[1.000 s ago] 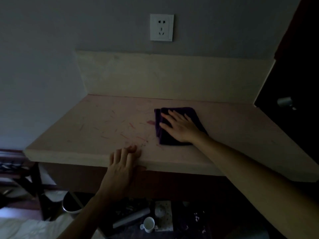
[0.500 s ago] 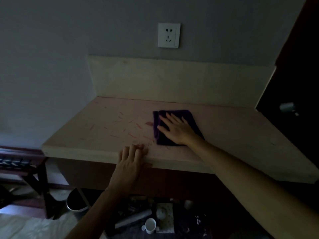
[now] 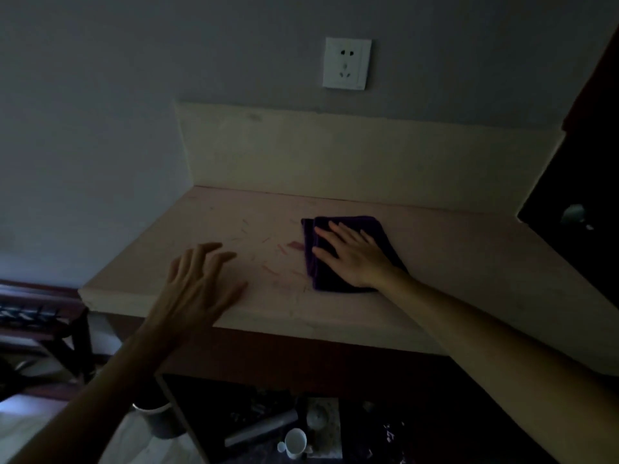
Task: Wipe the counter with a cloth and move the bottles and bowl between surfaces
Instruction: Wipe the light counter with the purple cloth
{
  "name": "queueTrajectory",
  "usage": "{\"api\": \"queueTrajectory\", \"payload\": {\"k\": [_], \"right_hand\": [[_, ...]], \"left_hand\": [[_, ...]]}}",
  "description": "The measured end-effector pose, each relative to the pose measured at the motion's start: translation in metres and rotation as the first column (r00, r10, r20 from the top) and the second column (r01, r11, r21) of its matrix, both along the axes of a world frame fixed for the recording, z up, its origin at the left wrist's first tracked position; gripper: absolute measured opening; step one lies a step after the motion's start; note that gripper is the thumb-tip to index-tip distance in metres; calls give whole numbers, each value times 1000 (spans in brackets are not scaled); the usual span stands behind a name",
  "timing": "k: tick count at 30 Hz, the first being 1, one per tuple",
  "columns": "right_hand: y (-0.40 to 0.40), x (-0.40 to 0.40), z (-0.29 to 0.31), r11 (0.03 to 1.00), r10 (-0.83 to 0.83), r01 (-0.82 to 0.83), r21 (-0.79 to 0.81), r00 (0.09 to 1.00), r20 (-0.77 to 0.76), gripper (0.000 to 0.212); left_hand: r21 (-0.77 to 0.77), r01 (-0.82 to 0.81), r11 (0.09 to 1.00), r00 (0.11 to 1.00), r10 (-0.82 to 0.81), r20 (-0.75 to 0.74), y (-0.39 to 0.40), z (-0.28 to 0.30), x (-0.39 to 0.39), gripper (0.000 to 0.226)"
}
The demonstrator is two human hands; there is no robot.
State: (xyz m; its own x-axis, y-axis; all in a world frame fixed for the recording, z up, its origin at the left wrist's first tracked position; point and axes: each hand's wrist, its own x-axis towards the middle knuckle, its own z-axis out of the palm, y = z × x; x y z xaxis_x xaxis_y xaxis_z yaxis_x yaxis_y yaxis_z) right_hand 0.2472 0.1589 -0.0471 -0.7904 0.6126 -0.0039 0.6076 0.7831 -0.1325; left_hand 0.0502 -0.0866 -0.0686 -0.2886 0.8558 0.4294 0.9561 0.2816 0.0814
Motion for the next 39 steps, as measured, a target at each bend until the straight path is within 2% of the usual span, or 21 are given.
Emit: {"api": "queueTrajectory", "payload": {"k": [5, 10, 14, 19, 22, 26, 32, 39], "right_hand": [[64, -78, -3, 1000, -28, 28, 11, 999, -26, 68], [85, -112, -2, 998, -53, 54, 19, 998, -41, 68], [49, -90, -1, 999, -44, 44, 4, 999, -27, 68], [-50, -29, -4, 996, 94, -94, -5, 994, -56, 69], [-91, -11, -5, 997, 80, -80, 9, 995, -64, 75], [-104, -20, -4, 1000, -21, 22, 17, 998, -52, 69], [-60, -81, -3, 996, -85, 85, 9, 996, -27, 67], [24, -186, -2, 984, -178, 178, 7, 984, -31, 70]], "left_hand": [[-5, -3, 1000, 995, 2, -95, -2, -1, -18, 45], [-25, -19, 1000, 994, 16, -113, 0, -3, -21, 41], [-39, -18, 999, 993, 14, -113, -3, -3, -22, 42], [-33, -15, 999, 994, 11, -109, -3, -2, -20, 42], [-39, 5, 999, 993, -9, -116, -5, 0, -20, 43], [-80, 120, 990, 976, -132, -174, -19, 1, -42, 49], [-62, 210, 976, 942, -219, -255, -33, -7, -78, 52], [-60, 241, 969, 931, -248, -267, -31, -8, -81, 57]]}}
